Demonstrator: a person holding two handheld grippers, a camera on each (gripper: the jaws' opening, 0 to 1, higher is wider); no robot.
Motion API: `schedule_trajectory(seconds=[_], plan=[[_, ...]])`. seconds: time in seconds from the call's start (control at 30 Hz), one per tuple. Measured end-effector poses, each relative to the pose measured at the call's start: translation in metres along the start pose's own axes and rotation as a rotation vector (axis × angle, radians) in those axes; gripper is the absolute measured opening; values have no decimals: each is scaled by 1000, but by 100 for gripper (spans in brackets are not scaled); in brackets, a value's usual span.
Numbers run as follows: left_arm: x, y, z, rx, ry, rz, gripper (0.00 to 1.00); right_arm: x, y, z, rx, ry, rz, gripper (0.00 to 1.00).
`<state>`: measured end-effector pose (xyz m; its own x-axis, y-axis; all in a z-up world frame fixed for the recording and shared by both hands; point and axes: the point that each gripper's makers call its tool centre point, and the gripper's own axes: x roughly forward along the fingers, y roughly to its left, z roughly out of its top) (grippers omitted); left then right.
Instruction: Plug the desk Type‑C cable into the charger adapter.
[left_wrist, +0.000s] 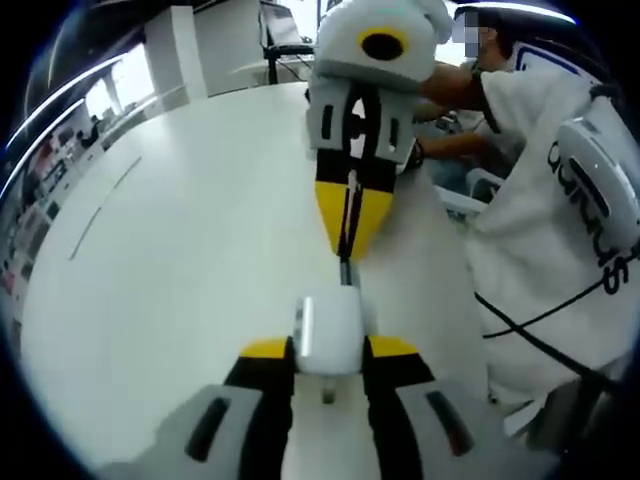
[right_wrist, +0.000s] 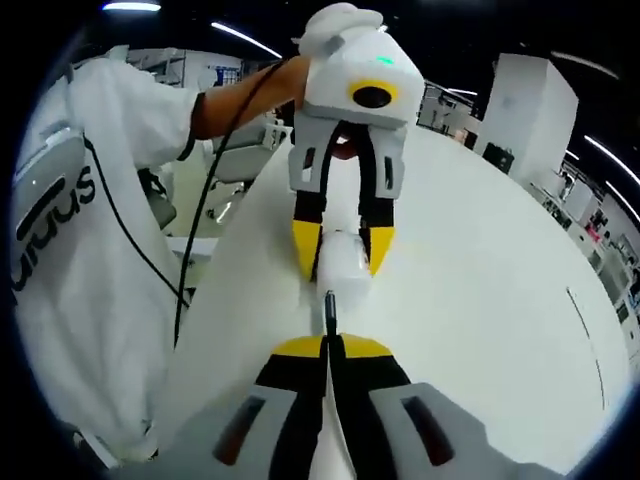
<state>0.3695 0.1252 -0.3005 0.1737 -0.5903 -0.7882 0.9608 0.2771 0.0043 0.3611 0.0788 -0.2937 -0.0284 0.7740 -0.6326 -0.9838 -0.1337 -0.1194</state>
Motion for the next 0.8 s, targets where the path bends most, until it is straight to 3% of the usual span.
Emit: schedule_trajectory(seconds=[0.23,0.4,0.67,0.8], plan=[[-5,2,8,-7,-43,0,27,0,-1,0,36,-80,18,4],[-6,1,7,1,-27,1,26,4,1,-2,44,-101,28,6],[-6,0,6,4,-11,0,25,-1,-2,5,109,-198,42,6],[-6,0,6,3,-2,-1,25,2,-2,3,111,-196,45,4]])
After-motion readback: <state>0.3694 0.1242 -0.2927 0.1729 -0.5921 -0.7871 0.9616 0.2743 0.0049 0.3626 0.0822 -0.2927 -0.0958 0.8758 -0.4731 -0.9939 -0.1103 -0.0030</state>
